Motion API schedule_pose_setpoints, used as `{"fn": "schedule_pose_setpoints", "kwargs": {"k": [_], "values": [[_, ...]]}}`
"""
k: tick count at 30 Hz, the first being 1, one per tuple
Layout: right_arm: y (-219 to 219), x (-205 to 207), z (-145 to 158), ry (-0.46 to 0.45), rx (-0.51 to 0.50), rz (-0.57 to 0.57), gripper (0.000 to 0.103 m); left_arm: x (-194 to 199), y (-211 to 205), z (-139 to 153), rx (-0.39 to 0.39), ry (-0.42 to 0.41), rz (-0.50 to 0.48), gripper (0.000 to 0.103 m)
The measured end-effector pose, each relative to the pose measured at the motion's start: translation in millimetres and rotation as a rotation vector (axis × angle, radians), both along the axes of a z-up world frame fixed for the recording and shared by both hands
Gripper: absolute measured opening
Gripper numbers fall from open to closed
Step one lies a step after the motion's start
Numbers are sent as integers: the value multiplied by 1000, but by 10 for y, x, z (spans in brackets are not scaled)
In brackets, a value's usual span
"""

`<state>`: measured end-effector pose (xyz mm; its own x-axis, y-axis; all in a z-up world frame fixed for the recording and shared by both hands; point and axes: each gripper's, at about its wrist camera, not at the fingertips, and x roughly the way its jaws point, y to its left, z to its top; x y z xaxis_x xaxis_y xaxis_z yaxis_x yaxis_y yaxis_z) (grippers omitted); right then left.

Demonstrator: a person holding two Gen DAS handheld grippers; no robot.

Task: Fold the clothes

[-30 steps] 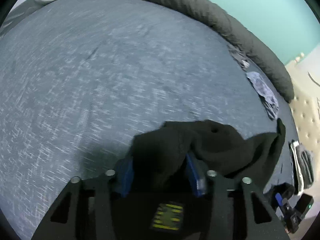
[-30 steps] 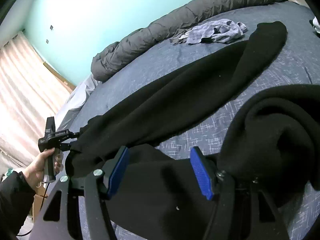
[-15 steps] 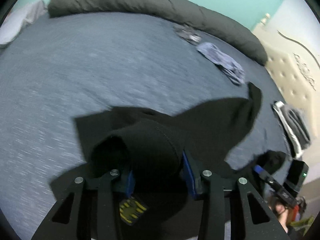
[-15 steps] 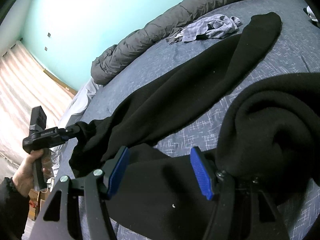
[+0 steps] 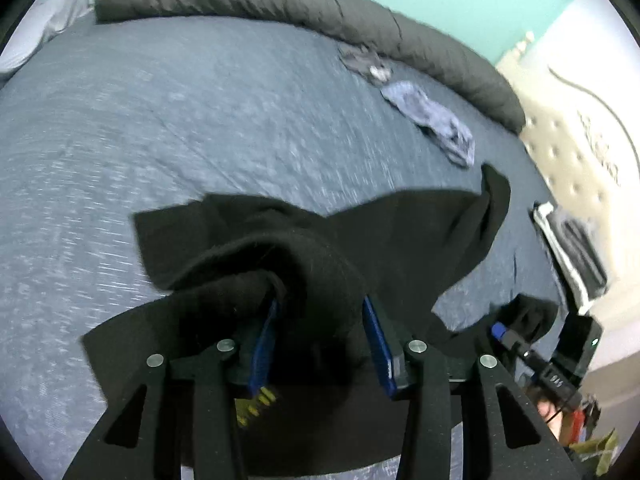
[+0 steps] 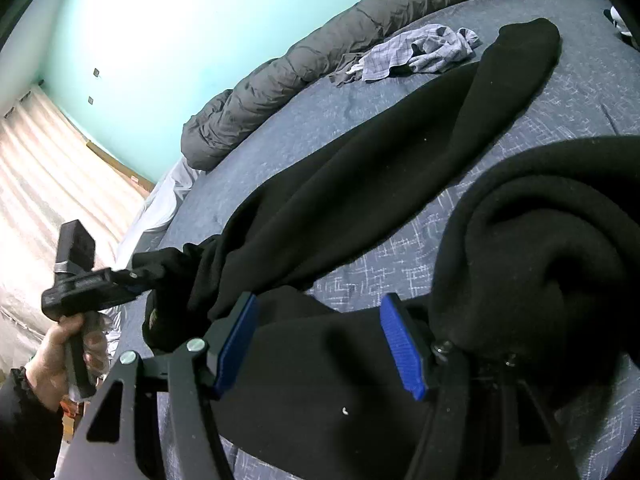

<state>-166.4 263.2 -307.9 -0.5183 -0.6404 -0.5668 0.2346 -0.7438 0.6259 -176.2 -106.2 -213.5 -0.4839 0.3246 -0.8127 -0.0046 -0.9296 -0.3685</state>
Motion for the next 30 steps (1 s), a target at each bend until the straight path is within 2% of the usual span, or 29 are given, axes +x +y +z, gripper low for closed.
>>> {"fn": "schedule_pose_setpoints", "kwargs": {"k": [4,9,10,12,16,21,25,30], "values": [[9,-1,-23,-9,-5,-6,64,60,-214,81,12,1,34,46],[25,4,-47,-22,-11,-10,64,137,-484,230,46,40,88,46],[31,5,-46,-21,-13,-11,64,152,-581,284,42,58,109,47],[41,7,-49,-22,-15,-14,64,160,-763,364,17,89,160,54],[37,6,-66,-28,-13,-15,64,42,-999,209,-46,34,206,54],[34,-1,-76,-29,-8,-15,64,-77,-918,-77,-132,-20,138,54],[44,-20,-80,-33,-12,-17,64,-12,-811,-172,-137,-15,77,54],[61,-20,-87,-34,-19,-29,64,47,-680,-220,-183,-16,16,54]]}}
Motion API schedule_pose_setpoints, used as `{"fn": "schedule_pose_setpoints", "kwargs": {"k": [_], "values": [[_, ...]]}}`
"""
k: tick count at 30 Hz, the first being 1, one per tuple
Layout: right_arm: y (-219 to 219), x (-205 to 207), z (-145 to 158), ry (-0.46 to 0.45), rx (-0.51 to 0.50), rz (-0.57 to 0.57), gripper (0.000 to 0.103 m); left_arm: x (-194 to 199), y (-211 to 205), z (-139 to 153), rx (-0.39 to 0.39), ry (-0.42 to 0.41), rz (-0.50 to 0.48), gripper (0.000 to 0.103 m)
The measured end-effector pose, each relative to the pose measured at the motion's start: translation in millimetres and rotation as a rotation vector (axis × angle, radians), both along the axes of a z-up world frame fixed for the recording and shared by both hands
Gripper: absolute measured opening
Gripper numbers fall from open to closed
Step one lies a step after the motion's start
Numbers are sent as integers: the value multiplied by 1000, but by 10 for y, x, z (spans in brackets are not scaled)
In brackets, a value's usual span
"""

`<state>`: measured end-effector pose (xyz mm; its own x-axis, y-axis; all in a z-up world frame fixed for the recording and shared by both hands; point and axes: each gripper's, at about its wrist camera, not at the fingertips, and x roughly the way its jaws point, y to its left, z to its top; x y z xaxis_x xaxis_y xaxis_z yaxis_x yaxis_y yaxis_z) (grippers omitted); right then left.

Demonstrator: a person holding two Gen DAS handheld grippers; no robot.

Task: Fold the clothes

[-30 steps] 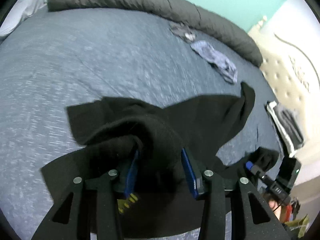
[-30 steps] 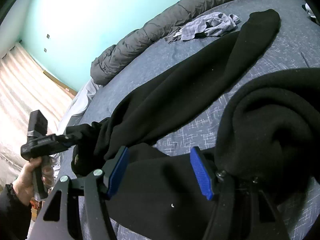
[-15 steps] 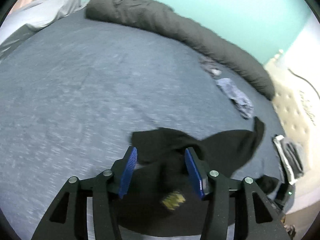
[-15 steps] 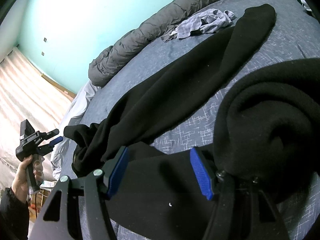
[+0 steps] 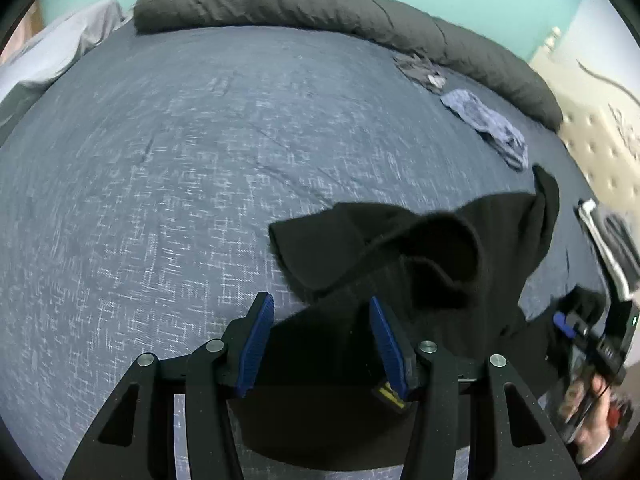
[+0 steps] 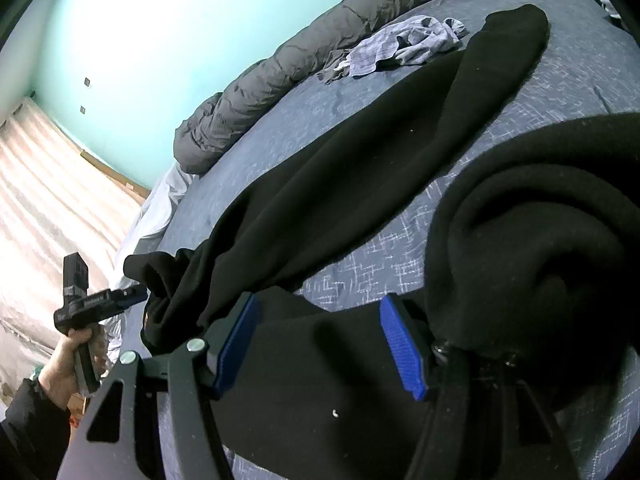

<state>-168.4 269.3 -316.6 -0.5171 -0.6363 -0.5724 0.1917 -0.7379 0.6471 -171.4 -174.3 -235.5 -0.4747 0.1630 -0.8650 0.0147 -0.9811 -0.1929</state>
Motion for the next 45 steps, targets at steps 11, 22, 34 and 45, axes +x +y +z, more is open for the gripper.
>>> {"fn": "schedule_pose_setpoints", "kwargs": {"k": [11,22,34,45], "values": [[-1,-1,-23,-3,4,-7,64,-172,-104,27,-96,7,22,54],[6,-21,-44,-8,4,-7,64,-346,77,-149,-119,-34,-18,51],[4,-24,-39,-7,5,-7,64,-381,150,-246,-156,-41,-22,11],[4,-26,-56,-8,7,-6,64,-358,-30,223,-188,138,70,3]]}}
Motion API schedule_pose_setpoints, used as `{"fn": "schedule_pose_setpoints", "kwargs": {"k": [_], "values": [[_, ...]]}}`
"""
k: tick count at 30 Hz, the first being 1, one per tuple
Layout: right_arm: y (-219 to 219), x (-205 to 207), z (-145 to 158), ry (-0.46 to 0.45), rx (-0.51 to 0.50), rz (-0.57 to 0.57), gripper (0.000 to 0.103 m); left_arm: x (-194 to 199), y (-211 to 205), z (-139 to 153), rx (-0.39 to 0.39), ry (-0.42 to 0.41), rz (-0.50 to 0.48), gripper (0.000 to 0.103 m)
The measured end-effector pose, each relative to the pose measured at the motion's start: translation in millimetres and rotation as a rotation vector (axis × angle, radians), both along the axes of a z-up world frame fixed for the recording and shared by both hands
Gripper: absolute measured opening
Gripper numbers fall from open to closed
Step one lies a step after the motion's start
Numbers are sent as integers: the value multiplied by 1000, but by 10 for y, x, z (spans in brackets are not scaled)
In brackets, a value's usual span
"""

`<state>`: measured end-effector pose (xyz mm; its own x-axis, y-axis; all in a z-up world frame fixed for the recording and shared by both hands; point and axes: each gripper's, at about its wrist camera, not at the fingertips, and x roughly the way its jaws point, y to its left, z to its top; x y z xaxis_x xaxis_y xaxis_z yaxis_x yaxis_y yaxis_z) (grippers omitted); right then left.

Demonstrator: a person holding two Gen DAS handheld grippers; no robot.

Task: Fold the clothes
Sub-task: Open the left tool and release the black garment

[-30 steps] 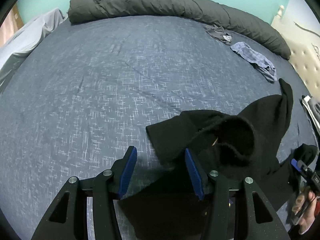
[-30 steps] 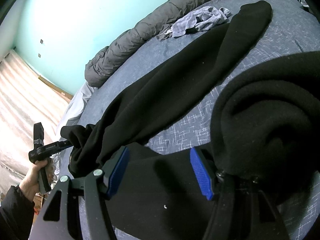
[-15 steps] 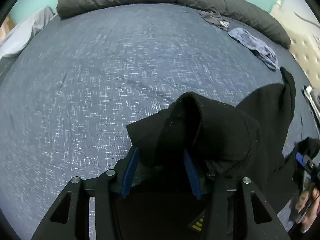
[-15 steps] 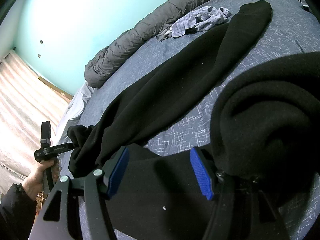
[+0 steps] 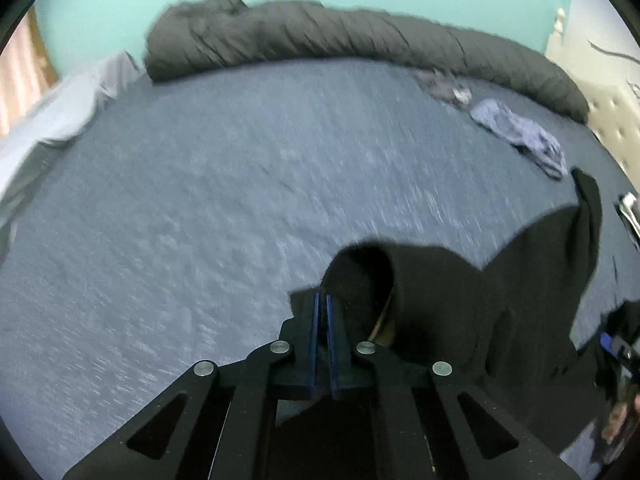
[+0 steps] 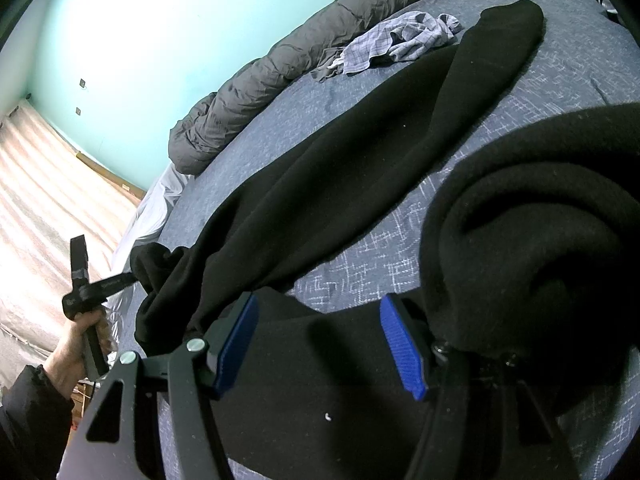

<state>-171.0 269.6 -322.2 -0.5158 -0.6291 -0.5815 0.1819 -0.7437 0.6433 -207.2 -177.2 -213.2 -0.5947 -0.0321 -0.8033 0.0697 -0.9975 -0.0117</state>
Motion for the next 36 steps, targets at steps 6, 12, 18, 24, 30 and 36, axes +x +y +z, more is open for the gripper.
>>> {"fn": "schedule_pose_setpoints", "kwargs": {"k": [6,12,18,24,30,36], "values": [[-6,0,-6,-1,4,1,64,-75,-121,276,11,57,47,3],[-9,4,-6,0,5,4,64,-201,-63,169,23,46,24,4],[-8,-3,-7,-1,9,12,64,-356,-28,-13,21,23,1,8],[-39,-27,-20,-4,24,20,65,-500,-5,-205,6,-4,-29,30],[-39,-39,-25,-9,26,26,65,-473,6,-290,13,-13,-49,31],[-17,-42,-24,-11,20,27,65,-285,-67,-211,30,7,-70,55]]}}
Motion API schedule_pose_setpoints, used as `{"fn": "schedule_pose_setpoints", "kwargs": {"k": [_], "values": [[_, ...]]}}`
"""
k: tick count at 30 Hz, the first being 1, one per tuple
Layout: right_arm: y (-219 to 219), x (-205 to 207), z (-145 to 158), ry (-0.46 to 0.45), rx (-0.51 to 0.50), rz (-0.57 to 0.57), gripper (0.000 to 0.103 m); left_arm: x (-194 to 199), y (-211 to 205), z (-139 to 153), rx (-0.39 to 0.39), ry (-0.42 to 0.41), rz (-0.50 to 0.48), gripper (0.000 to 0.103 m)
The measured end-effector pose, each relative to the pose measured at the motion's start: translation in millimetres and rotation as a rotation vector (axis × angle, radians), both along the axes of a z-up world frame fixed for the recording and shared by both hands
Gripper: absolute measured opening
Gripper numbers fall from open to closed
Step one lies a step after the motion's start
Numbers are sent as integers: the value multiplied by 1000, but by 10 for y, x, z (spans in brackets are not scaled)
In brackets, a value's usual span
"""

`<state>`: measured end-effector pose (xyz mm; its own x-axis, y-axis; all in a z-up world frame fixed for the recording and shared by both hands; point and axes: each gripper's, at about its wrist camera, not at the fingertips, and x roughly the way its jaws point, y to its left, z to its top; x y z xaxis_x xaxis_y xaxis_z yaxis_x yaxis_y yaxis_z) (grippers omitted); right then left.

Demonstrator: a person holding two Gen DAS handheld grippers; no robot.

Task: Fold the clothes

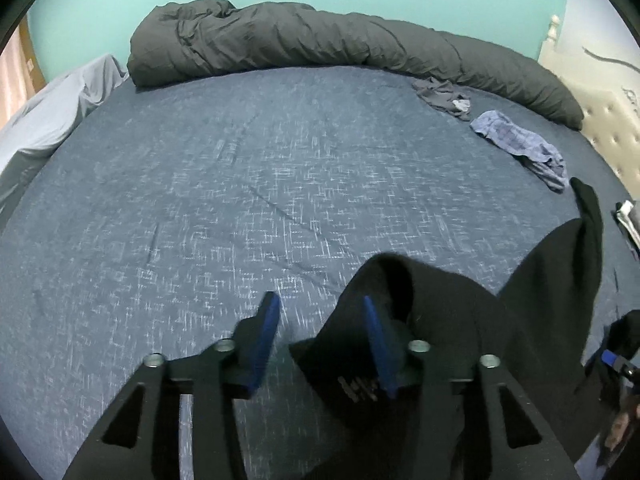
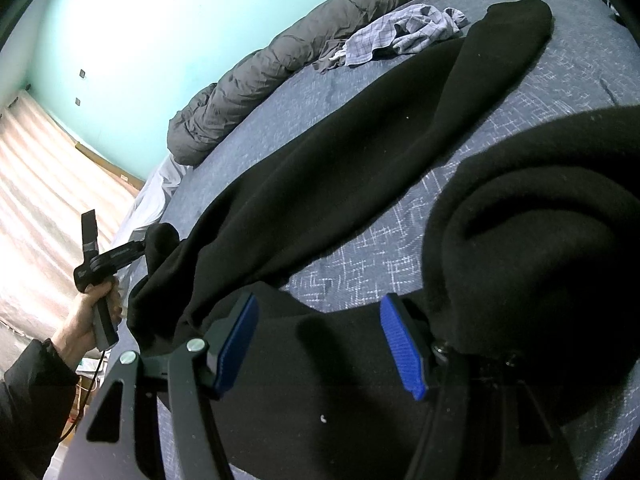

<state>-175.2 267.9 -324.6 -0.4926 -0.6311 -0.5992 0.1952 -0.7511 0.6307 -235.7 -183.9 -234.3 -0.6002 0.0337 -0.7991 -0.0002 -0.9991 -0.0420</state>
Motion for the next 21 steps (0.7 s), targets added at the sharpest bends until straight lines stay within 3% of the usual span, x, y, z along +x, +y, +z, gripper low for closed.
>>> {"fn": "schedule_pose_setpoints", "kwargs": {"k": [7,11,21], "values": [[-23,4,13,6,4,2,65,147,-6,-44,-57,-28,-46,56],[-16,-1,7,6,6,2,65,116,44,-177,-101,-61,-64,66],[0,-37,4,-1,-1,7,65,169,104,-274,-157,-76,-132,66]]}}
